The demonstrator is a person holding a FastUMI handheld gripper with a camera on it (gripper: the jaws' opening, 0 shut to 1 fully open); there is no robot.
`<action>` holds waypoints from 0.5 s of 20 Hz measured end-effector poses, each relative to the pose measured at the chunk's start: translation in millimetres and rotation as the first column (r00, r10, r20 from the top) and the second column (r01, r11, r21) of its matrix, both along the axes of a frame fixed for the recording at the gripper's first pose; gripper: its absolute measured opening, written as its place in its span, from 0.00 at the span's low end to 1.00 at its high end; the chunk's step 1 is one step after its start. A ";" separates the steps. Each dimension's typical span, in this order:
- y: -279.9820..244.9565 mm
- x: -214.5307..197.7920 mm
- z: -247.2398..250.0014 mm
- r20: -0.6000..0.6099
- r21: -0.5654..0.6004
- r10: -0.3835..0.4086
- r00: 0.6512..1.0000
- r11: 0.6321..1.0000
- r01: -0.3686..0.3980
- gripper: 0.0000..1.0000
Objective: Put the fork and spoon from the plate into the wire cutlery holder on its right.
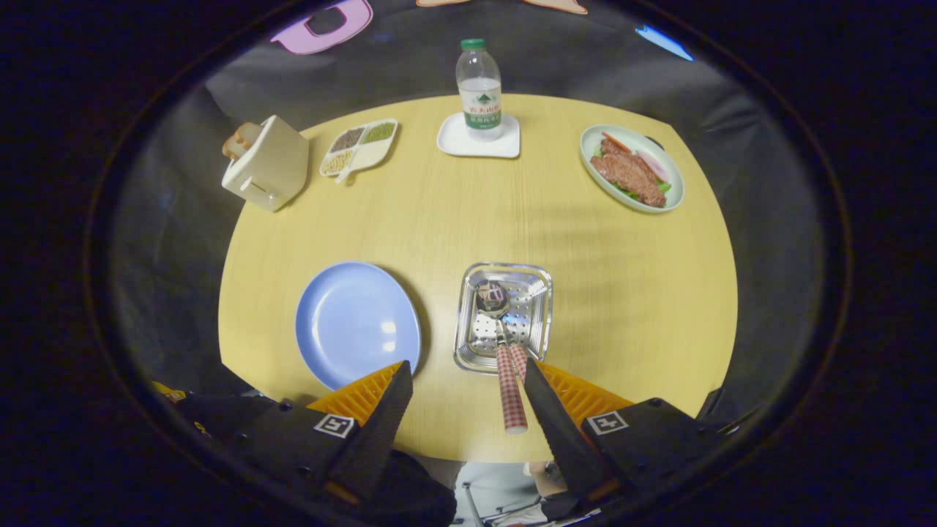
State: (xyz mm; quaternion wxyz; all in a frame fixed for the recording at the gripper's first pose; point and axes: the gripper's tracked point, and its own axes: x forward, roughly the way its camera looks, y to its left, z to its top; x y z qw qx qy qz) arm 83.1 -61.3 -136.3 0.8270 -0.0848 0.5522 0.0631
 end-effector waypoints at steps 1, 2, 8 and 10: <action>5.2 0.8 7.8 0.042 0.030 -0.007 0.999 1.000 0.006 0.98; 11.0 2.7 16.2 0.086 0.067 -0.021 0.996 0.998 0.015 0.98; 21.7 7.2 77.7 0.379 0.253 -0.103 0.920 0.968 0.005 0.98; 13.9 6.4 96.4 0.484 0.246 -0.101 0.869 0.969 -0.025 0.98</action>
